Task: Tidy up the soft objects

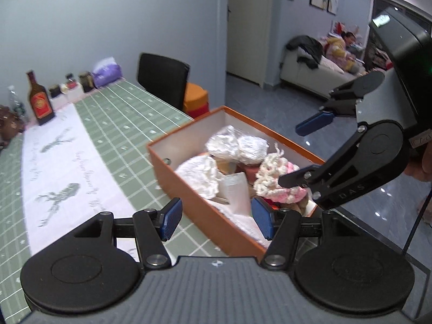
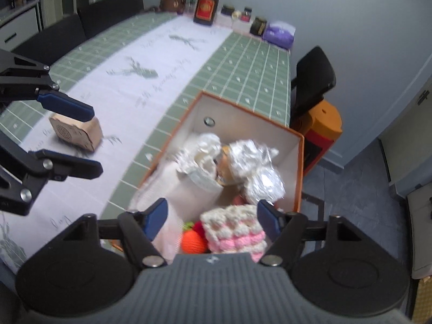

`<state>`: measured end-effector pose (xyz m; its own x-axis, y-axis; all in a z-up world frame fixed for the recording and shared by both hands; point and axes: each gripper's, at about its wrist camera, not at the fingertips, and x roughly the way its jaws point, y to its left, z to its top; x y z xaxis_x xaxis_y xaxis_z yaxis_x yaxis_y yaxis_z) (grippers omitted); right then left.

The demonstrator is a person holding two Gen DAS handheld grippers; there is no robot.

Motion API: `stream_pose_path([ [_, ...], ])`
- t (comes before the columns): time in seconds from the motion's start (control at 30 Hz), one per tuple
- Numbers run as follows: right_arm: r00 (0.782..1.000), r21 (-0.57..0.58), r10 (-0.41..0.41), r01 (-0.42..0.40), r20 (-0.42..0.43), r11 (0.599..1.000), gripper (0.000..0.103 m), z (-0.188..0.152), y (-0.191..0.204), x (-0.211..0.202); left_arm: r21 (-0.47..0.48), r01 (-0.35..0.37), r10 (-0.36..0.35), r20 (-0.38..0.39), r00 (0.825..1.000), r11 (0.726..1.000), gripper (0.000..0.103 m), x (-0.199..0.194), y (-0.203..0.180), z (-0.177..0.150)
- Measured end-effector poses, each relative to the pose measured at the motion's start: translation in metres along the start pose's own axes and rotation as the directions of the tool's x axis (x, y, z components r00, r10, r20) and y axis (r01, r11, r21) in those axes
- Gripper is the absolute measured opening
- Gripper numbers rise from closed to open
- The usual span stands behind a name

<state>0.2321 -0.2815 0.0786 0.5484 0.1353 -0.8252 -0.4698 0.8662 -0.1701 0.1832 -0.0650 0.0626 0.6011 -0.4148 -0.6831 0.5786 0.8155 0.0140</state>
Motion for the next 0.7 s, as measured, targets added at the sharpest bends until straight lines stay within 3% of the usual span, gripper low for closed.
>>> stream_pose_path([
  [0.2,0.992,0.016,0.003,-0.005,0.129,1.000,0.085,-0.013,0.042,-0.032,-0.058,-0.106,0.112,0.093,0.989,0.993,0.070,-0.054,0.012,-0.036],
  [0.27,0.984,-0.003,0.020,-0.020,0.179,1.000,0.094,-0.019,0.058,-0.040,-0.084,-0.118,0.128,0.120,0.985,0.989,0.072,-0.070,0.016,-0.051],
  [0.33,0.973,-0.029,0.039,-0.034,0.225,0.999,0.094,-0.027,0.075,-0.046,-0.120,-0.142,0.160,0.156,0.975,0.983,0.077,-0.084,0.018,-0.069],
  [0.43,0.954,-0.029,0.019,-0.011,0.300,1.000,0.094,-0.043,0.102,-0.051,-0.163,-0.212,0.243,0.202,0.949,0.964,0.079,-0.104,0.019,-0.095],
  [0.6,0.909,-0.004,-0.015,0.018,0.416,1.000,0.095,-0.075,0.144,-0.054,-0.244,-0.328,0.386,0.252,0.888,0.913,0.079,-0.124,0.020,-0.135],
  [0.7,0.886,0.048,-0.040,0.020,0.462,0.999,0.095,-0.093,0.162,-0.053,-0.289,-0.342,0.417,0.259,0.871,0.894,0.079,-0.126,0.020,-0.158],
])
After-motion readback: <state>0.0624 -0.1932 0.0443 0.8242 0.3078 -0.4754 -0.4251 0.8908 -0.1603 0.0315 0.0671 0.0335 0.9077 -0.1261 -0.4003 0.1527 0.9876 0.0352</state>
